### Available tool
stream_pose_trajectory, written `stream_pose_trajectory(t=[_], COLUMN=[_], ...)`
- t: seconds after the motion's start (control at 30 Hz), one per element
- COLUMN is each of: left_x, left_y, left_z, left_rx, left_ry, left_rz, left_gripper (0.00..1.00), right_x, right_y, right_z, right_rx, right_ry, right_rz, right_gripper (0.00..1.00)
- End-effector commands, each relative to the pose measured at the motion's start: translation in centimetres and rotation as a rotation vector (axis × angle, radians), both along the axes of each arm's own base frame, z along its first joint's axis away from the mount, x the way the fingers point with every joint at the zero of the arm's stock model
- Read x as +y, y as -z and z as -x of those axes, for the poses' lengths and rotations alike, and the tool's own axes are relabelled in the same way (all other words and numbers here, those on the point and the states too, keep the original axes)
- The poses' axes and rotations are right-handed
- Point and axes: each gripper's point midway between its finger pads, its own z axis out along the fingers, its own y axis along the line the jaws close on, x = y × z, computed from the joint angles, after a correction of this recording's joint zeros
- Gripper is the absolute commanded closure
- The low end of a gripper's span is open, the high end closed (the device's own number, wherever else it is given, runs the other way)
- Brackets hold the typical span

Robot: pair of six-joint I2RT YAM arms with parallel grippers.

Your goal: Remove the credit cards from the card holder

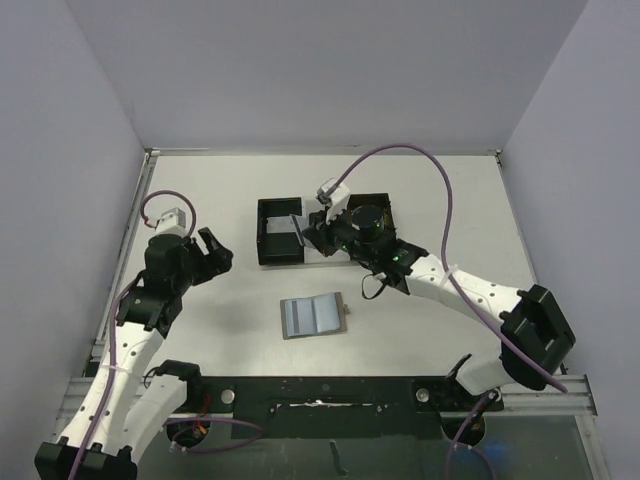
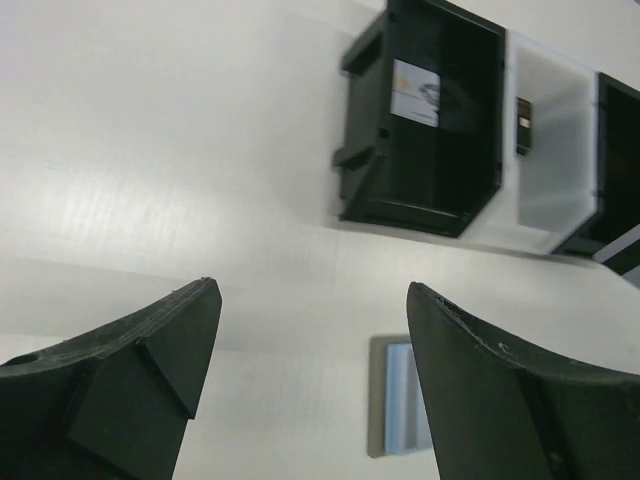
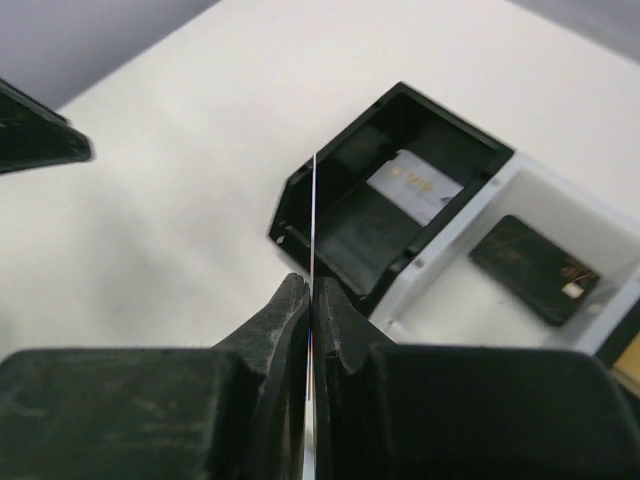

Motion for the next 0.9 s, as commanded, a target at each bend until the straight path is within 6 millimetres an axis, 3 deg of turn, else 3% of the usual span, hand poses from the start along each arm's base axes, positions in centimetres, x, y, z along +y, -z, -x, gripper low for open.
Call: stream_pose_trajectory(t=[0.0,0.13,0.3,0.5,0.87], left_x=[4.5,5.1,4.8,7.4,7.7], left_y=[-2.3,-2.4,-2.3,-3.2,-3.3], left_z=[-0.9,-1.0,-1.2,-0.5,-0.5], left_rx=[-0.086,-0.112,-0.118,-0.135,-0.145], left_ry=[-0.121,-0.15,-0.138,-0.274,-0.276], left_rz=[-0.174,-0.189,-0.179,-0.189,-0.18], left_gripper=[0.25,0.25,0.25,0.25,0.24], right_x=[0.0,2.4,5.2,6.8,7.8], right_y=[-2.0,-2.3,-0.5,1.4,5.6], right_z=[-4.9,-6.4,-8.1,-10.7,-12.7], right_rx=[-0.344,-0.514,-0.569,-0.541,-0.542], right_ry=[0.041,-0.052,-0.16,-0.074,-0.055], right_rz=[0.187,0.304,0.447,0.573,0.69], right_gripper=[1.0,1.0,1.0,1.0,1.0])
